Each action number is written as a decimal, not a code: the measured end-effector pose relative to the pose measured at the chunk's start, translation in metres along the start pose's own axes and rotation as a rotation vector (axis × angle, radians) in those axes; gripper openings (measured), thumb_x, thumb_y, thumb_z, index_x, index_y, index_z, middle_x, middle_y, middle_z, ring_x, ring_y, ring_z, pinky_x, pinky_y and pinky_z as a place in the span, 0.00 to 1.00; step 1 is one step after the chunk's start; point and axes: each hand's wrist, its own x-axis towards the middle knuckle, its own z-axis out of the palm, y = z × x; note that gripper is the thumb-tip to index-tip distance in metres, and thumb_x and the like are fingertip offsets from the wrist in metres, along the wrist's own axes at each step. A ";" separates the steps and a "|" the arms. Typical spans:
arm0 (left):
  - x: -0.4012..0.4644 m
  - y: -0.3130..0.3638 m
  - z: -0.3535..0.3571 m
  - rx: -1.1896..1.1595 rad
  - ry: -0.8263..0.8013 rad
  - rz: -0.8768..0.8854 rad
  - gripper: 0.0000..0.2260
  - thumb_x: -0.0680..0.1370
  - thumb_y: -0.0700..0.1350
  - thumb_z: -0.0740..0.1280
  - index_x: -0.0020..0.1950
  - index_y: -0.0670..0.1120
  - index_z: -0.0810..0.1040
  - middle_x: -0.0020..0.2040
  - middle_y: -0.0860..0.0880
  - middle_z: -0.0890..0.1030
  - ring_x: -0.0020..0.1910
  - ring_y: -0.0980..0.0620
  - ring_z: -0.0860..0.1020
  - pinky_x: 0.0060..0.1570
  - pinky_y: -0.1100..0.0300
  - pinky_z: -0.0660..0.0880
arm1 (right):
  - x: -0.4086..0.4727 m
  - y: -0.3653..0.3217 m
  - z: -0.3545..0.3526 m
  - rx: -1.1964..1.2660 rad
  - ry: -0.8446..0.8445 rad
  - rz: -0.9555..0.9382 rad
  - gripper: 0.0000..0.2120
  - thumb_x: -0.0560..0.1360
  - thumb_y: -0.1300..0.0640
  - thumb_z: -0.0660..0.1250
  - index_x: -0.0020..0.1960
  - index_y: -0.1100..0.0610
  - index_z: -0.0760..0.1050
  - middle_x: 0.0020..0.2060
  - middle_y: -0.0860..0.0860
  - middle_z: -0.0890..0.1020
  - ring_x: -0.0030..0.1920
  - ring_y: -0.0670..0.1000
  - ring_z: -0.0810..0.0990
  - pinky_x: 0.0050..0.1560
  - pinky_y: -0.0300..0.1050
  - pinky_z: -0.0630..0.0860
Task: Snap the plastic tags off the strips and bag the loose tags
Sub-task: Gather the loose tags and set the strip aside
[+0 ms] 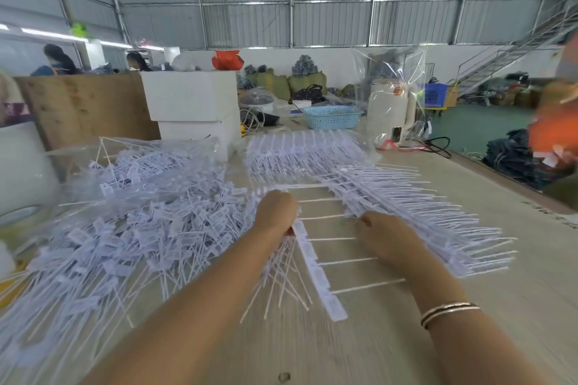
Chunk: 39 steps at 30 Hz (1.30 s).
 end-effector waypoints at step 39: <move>-0.049 -0.033 -0.026 0.674 -0.081 0.558 0.18 0.80 0.53 0.56 0.34 0.45 0.68 0.30 0.47 0.73 0.34 0.44 0.76 0.34 0.55 0.66 | -0.021 -0.048 0.021 1.074 -0.310 -0.234 0.08 0.73 0.51 0.71 0.36 0.51 0.80 0.32 0.55 0.81 0.27 0.51 0.76 0.29 0.37 0.70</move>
